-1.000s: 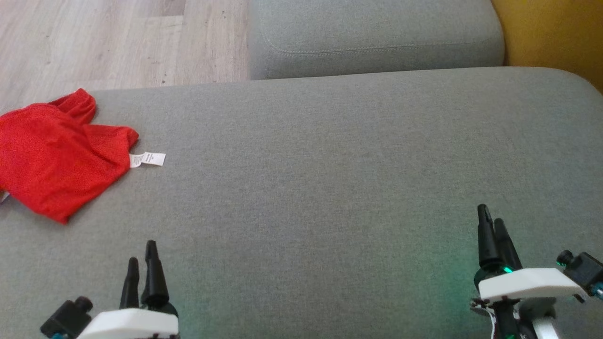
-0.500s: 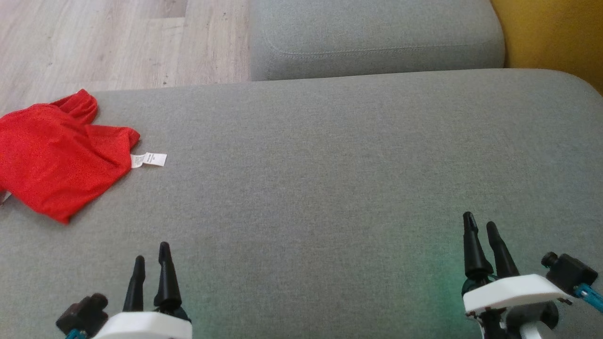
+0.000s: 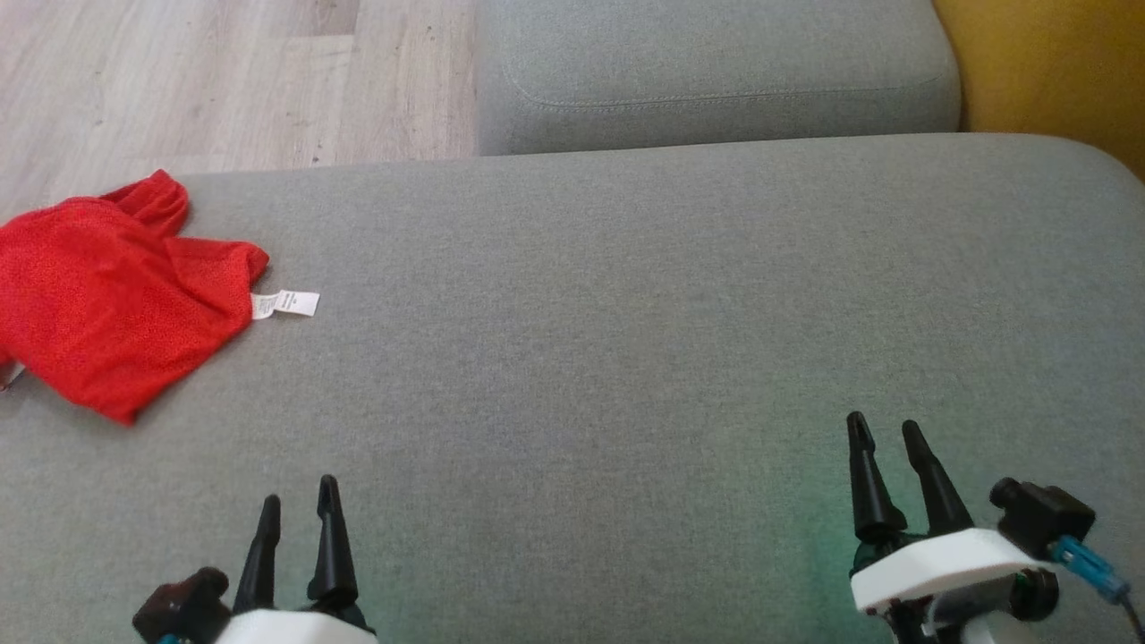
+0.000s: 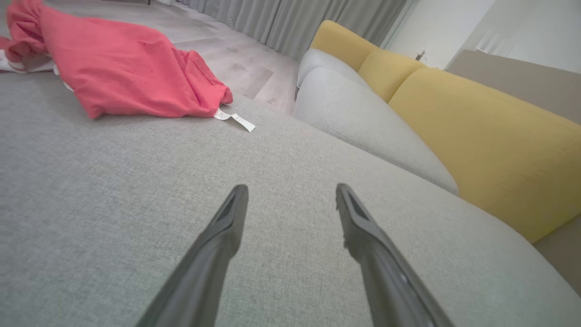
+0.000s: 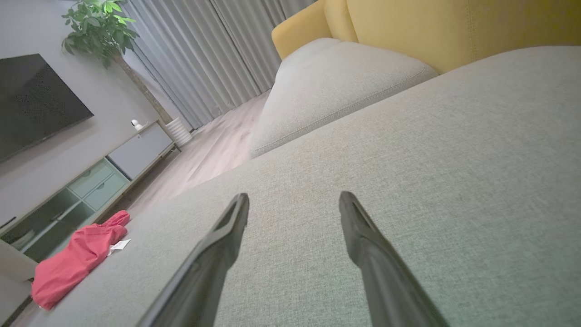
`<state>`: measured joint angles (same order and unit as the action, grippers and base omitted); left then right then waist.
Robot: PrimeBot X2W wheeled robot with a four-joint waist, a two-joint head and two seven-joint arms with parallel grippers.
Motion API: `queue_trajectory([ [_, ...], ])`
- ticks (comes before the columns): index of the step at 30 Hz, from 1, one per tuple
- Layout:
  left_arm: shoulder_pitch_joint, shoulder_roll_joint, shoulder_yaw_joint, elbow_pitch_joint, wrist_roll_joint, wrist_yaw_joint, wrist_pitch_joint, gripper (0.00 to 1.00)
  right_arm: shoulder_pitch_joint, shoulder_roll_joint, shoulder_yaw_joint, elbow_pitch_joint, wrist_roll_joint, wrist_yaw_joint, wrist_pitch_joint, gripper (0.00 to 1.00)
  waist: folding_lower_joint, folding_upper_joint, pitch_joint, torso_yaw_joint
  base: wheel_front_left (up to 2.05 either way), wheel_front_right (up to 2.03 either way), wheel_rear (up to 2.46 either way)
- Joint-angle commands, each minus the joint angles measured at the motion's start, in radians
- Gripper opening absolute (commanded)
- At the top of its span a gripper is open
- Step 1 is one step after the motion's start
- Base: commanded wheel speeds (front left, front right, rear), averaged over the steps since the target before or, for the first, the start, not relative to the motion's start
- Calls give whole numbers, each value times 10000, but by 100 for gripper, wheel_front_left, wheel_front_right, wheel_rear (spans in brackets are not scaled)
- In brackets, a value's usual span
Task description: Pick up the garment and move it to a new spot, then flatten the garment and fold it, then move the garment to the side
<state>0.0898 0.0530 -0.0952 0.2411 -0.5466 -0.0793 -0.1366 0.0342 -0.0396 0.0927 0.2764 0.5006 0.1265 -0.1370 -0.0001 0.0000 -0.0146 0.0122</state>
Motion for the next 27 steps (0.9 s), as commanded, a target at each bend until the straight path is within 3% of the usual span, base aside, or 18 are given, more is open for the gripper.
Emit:
queue_trajectory([
  [1, -244, 133, 155, -288, 326, 36, -170, 100, -323, -75, 247, -289, -345, 30, -174, 100, 1, 0, -2, 4, 0, 0, 0],
  [27, -126, 146, 104, 200, 2739, 334, -972, 100, -398, -98, 924, -226, -3609, 39, -970, 100, 1, 0, -8, 28, 0, 0, 0],
])
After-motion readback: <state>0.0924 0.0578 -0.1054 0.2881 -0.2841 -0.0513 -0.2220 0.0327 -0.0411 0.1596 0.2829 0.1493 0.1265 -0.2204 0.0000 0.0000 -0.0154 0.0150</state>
